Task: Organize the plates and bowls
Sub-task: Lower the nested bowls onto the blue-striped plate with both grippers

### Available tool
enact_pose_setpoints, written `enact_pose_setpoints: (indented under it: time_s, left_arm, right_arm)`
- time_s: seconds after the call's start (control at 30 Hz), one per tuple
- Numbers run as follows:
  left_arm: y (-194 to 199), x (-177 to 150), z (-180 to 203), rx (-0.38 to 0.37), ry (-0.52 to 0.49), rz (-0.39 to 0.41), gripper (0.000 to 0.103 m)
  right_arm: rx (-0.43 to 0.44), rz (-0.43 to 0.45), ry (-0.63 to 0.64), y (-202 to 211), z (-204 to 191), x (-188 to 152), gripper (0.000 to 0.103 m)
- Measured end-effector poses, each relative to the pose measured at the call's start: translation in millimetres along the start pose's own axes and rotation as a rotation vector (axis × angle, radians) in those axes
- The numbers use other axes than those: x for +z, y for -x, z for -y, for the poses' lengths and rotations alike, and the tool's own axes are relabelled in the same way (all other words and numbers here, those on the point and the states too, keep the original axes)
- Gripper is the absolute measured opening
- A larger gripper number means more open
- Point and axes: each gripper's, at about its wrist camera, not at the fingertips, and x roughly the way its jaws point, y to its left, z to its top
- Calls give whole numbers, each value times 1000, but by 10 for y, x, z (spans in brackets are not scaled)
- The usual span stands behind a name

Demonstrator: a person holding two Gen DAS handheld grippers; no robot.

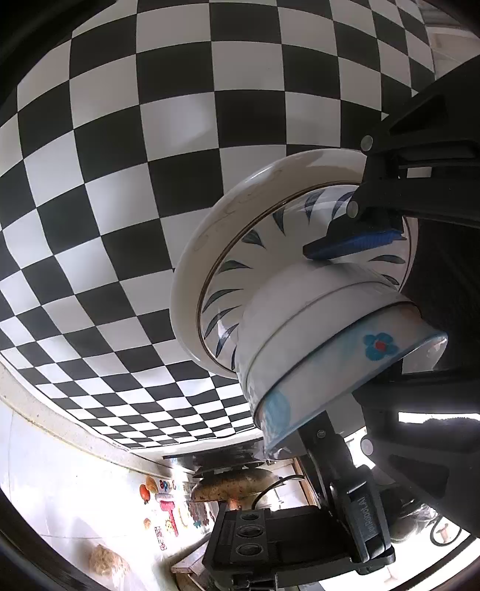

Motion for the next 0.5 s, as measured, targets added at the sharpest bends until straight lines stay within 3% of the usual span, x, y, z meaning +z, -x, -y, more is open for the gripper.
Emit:
enact_pose_setpoints:
  time_s: [0.5]
  left_arm:
    - [-86,-26,-86,-21,45,-28,48]
  right_arm:
    - [-39,-17,-59,-2,-37,-22,43]
